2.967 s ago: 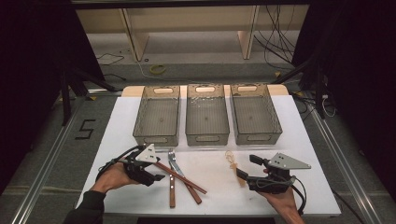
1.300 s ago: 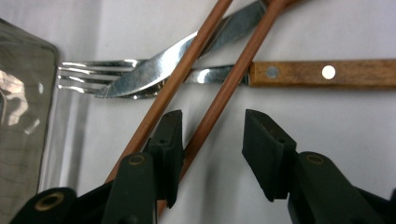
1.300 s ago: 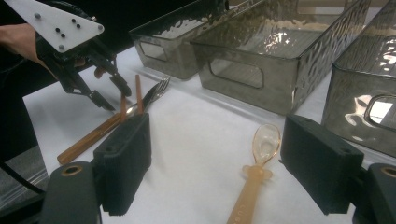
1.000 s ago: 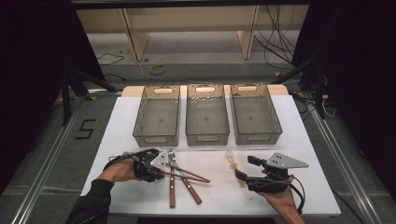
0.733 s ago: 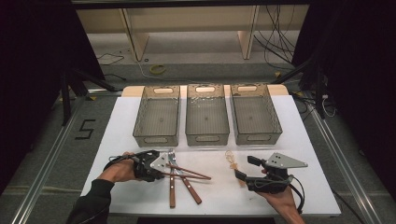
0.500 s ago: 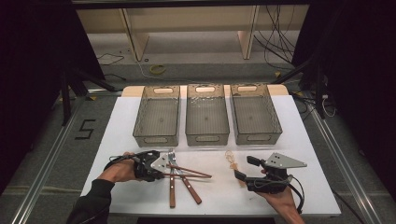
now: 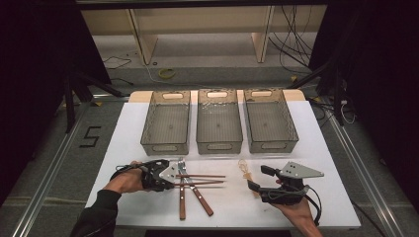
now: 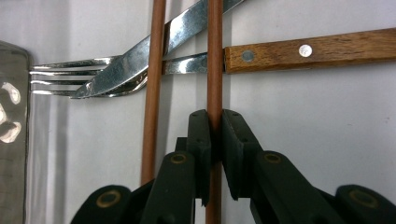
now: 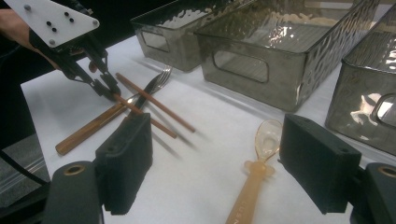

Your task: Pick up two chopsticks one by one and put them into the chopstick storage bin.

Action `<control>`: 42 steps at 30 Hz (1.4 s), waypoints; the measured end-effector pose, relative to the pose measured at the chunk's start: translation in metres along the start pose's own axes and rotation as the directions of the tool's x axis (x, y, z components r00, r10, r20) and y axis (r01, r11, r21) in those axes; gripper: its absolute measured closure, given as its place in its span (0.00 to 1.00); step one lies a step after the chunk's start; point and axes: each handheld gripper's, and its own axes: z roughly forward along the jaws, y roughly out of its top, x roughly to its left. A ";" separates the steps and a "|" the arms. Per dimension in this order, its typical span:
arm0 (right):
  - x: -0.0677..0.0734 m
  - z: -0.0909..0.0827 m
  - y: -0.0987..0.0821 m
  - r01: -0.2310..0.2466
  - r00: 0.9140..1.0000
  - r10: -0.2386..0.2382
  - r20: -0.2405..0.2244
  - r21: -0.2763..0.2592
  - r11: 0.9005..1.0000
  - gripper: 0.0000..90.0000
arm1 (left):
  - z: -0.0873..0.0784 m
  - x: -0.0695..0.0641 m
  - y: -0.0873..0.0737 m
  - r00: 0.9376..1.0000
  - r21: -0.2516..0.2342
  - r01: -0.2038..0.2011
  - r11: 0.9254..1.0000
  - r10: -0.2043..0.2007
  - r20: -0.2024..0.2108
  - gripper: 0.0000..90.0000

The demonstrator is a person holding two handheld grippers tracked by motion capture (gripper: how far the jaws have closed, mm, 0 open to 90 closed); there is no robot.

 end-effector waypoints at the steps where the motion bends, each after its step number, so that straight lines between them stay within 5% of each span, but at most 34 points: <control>1: 0.000 0.000 0.000 0.000 1.000 0.000 0.000 0.000 1.000 0.29 | 0.000 0.000 0.000 1.000 -0.002 0.000 1.000 0.000 -0.002 0.91; 15: 0.000 -0.001 0.000 0.001 1.000 -0.001 -0.004 -0.007 1.000 0.29 | -0.010 0.000 0.002 0.999 -0.069 0.015 0.998 -0.017 -0.028 0.92; 25: 0.001 -0.001 0.000 0.001 1.000 -0.001 -0.003 -0.008 1.000 0.29 | -0.015 0.005 0.012 0.986 -0.137 0.123 0.983 -0.137 -0.099 0.91; 33: 0.000 -0.001 0.000 0.000 1.000 0.000 0.000 -0.011 1.000 0.29 | -0.028 0.012 0.016 0.963 -0.245 0.204 0.948 -0.239 -0.123 0.92; 37: 0.000 -0.001 0.000 0.000 1.000 0.000 0.000 -0.010 1.000 0.30 | -0.038 0.017 0.019 0.938 -0.292 0.247 0.924 -0.303 -0.166 0.92; 42: 0.000 -0.001 0.001 0.002 1.000 -0.002 0.001 -0.011 1.000 0.29 | -0.051 0.027 0.021 0.896 -0.390 0.300 0.871 -0.398 -0.199 0.92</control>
